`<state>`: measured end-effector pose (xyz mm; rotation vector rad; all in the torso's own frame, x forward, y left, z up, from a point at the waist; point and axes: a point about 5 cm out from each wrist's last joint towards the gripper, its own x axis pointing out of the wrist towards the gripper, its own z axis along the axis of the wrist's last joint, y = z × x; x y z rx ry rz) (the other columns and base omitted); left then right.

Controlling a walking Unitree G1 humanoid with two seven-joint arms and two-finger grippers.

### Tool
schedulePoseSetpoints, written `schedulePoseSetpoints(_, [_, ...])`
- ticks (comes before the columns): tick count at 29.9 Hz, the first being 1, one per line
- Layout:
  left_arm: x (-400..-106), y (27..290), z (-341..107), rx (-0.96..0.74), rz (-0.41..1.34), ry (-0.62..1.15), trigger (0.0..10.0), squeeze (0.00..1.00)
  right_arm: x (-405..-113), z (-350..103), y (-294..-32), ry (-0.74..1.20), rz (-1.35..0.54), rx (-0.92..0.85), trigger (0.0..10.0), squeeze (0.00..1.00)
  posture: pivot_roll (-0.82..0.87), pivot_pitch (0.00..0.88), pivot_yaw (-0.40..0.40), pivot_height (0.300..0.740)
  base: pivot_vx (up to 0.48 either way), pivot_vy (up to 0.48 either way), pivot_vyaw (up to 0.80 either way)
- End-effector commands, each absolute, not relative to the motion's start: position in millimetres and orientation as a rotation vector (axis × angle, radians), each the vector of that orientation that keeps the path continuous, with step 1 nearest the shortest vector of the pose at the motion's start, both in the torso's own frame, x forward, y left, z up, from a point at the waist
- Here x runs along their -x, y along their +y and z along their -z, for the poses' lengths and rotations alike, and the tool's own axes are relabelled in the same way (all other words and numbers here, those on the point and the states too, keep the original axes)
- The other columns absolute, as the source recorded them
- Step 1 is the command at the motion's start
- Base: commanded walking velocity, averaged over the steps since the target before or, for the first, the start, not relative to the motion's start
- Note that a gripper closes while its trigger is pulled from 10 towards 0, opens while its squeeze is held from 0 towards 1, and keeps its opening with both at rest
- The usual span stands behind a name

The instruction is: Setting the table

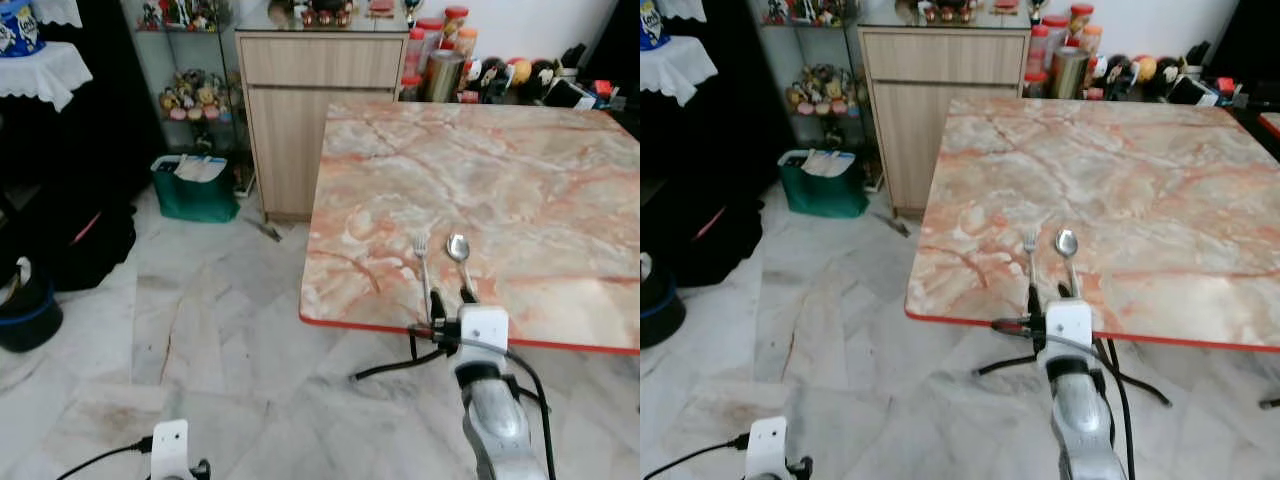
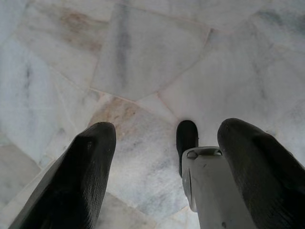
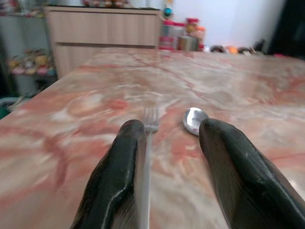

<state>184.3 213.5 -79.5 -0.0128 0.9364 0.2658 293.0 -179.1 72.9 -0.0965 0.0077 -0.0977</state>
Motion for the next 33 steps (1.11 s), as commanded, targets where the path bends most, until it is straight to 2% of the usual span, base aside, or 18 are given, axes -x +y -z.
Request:
schedulePoseSetpoints(1, [-183,212,81,0.008,-0.26,0.946,10.0,0.0,-299,-70,-178,0.041,0.103,0.076,10.0,0.0,-0.07,0.0,0.01,0.74,0.0,0.0,0.0])
schedulePoseSetpoints(5, [-186,212,79,0.007,-0.268,0.936,10.0,0.0,-316,-83,-163,0.021,0.015,0.09,10.0,0.0,-0.08,0.0,0.005,0.74,0.0,0.0,0.0])
schedulePoseSetpoints(8, [-188,212,78,0.015,-0.279,0.926,10.0,0.0,-322,-84,-161,0.03,0.019,0.089,10.0,0.0,-0.06,0.0,-0.01,0.74,0.084,0.0,0.0])
schedulePoseSetpoints(33, [-187,217,77,0.001,-0.283,0.931,10.0,0.0,-321,-68,-147,0.072,-0.017,0.089,10.0,0.0,-0.06,0.0,0.005,0.74,0.288,0.0,0.0])
